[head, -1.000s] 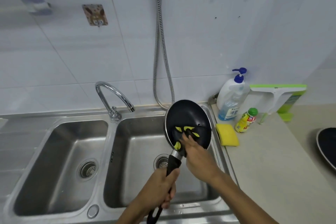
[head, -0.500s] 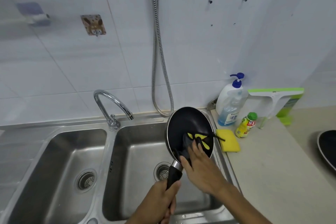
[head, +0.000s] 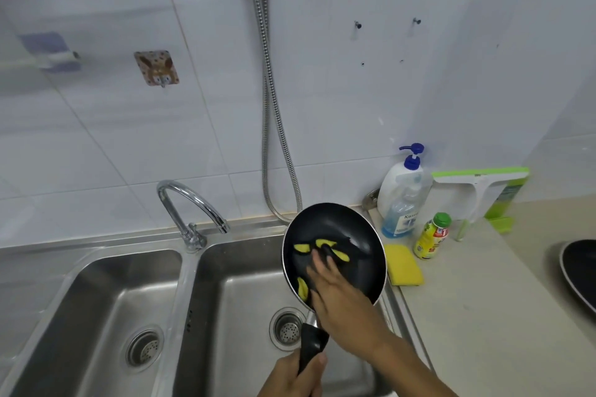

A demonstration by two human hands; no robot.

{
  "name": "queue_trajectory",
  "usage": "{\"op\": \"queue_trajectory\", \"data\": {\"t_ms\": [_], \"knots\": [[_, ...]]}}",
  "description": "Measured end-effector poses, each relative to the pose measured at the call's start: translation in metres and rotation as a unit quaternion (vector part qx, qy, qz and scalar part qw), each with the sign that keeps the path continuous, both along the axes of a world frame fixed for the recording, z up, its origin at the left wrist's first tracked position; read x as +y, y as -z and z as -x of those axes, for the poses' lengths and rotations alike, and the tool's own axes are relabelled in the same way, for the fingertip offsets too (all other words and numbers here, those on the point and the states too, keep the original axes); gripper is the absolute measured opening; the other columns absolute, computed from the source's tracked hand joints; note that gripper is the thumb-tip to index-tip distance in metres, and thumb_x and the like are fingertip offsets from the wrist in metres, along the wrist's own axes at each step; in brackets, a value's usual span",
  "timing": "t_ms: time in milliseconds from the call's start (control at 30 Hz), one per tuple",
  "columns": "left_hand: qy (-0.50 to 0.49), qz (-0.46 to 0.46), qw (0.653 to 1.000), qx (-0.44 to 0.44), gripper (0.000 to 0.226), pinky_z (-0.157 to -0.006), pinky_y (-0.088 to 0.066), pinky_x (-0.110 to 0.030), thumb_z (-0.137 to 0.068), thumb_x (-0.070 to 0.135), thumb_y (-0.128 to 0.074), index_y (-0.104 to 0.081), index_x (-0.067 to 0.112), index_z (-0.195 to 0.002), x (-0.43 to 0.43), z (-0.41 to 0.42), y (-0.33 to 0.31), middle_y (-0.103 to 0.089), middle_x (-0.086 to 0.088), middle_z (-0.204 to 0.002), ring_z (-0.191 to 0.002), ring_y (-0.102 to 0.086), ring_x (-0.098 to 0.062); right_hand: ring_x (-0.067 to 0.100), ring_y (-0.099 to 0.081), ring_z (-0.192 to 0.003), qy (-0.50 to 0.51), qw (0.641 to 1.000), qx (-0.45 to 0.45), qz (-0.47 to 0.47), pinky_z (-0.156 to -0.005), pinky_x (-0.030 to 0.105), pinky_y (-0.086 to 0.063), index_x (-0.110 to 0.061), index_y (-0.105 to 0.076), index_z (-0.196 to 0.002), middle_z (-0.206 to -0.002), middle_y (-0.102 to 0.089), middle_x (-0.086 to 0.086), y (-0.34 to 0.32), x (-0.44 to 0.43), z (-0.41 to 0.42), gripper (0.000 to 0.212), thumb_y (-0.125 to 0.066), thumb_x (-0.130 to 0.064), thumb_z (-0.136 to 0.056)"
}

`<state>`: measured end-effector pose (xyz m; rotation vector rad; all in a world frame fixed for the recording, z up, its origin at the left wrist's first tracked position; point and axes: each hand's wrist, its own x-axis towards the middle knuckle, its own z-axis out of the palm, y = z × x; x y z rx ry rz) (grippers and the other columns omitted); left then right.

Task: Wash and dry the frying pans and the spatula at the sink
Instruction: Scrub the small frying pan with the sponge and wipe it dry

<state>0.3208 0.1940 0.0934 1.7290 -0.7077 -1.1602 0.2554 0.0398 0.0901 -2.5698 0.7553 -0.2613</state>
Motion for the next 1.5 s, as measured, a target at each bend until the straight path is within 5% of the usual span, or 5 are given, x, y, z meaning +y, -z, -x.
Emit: {"op": "queue_trajectory", "data": {"t_ms": [267,667,1067,1233,1500], "knots": [[-0.009,0.011,0.999,-0.041,0.051,-0.059,-0.042,-0.018,-0.098,0.034,-0.063,-0.059,0.029,-0.047,0.002,-0.017,0.002,-0.055,0.004,-0.046,-0.049,-0.054,-0.007,0.028,-0.067,-0.118,0.066,0.985,0.103,0.125,-0.090,0.037,-0.058,-0.010,-0.071,-0.119,-0.132,-0.066,0.011,0.024,-0.047,0.005,0.039,-0.077,-0.014,-0.080],[-0.012,-0.080,0.993,0.091,0.054,-0.038,-0.027,-0.021,-0.103,0.037,-0.053,-0.053,0.003,-0.061,-0.009,0.005,0.032,-0.039,-0.012,-0.043,-0.033,-0.036,-0.018,0.003,-0.060,-0.075,0.175,0.951,-0.063,-0.246,-0.070,0.018,-0.043,-0.036,-0.060,-0.084,-0.076,-0.064,-0.015,-0.011,-0.021,0.106,0.027,-0.048,-0.027,-0.106],[-0.104,-0.006,0.984,0.144,0.054,-0.040,-0.040,-0.025,-0.099,0.036,-0.058,-0.052,0.006,-0.055,-0.049,0.082,0.011,-0.039,-0.012,-0.044,-0.038,-0.046,-0.022,0.042,-0.061,-0.125,0.130,0.956,0.262,-0.003,-0.088,0.047,-0.059,-0.005,-0.068,-0.130,-0.149,-0.049,0.012,0.126,0.016,0.235,0.076,-0.005,-0.040,-0.107],[-0.149,0.030,0.980,0.128,0.044,-0.068,-0.055,-0.022,-0.100,0.033,-0.058,-0.064,-0.002,-0.075,-0.077,0.140,0.012,-0.071,-0.016,-0.071,-0.071,-0.071,-0.030,0.019,-0.034,-0.147,0.142,0.976,0.071,-0.151,-0.119,0.040,-0.033,-0.043,-0.033,-0.150,-0.163,-0.031,-0.005,0.071,-0.002,0.233,0.045,-0.033,-0.048,-0.106],[-0.091,0.032,0.992,0.086,0.026,-0.069,-0.053,-0.021,-0.100,0.041,-0.051,-0.067,0.022,-0.110,-0.102,0.258,0.021,-0.077,-0.003,-0.090,-0.082,-0.072,-0.009,0.023,-0.072,-0.062,0.249,0.856,-0.119,-0.437,-0.056,0.033,-0.059,-0.075,-0.039,-0.126,-0.084,-0.076,-0.003,0.009,0.019,0.284,0.030,-0.032,-0.058,-0.102]]}}
